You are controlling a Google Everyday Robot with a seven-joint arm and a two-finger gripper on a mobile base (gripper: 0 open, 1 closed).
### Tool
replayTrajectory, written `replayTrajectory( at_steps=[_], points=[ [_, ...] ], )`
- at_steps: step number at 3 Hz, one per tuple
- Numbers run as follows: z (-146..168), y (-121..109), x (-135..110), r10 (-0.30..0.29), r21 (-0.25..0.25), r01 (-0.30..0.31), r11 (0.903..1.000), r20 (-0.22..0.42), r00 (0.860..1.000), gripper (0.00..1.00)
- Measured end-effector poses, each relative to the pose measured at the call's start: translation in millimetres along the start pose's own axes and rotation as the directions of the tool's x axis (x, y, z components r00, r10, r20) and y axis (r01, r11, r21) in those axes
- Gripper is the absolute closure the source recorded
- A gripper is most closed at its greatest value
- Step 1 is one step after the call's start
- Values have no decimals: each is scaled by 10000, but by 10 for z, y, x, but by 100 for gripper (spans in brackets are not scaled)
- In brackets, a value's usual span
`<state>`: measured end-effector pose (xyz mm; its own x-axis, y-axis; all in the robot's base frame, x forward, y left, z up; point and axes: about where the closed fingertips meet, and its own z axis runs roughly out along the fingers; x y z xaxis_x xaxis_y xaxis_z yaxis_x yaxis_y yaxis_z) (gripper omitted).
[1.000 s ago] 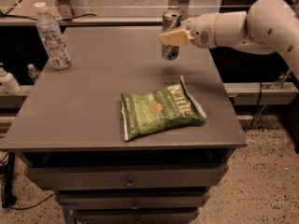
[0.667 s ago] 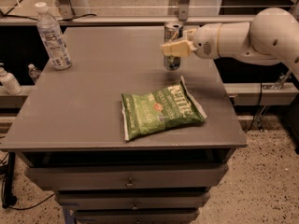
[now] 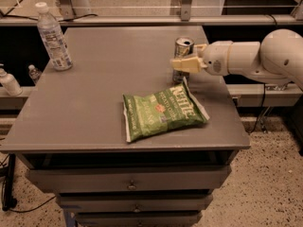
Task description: Move redbull can near green jalapeno chip bag
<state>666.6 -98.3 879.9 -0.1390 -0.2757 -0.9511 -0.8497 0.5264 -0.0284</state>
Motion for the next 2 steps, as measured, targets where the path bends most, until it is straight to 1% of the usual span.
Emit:
replayTrajectory(
  at_steps=[1, 2],
  points=[
    [-28, -10, 41, -89, 0, 89, 10000, -18, 10000, 82],
    [-37, -11, 14, -89, -1, 89, 10000, -19, 10000, 59]
  ],
)
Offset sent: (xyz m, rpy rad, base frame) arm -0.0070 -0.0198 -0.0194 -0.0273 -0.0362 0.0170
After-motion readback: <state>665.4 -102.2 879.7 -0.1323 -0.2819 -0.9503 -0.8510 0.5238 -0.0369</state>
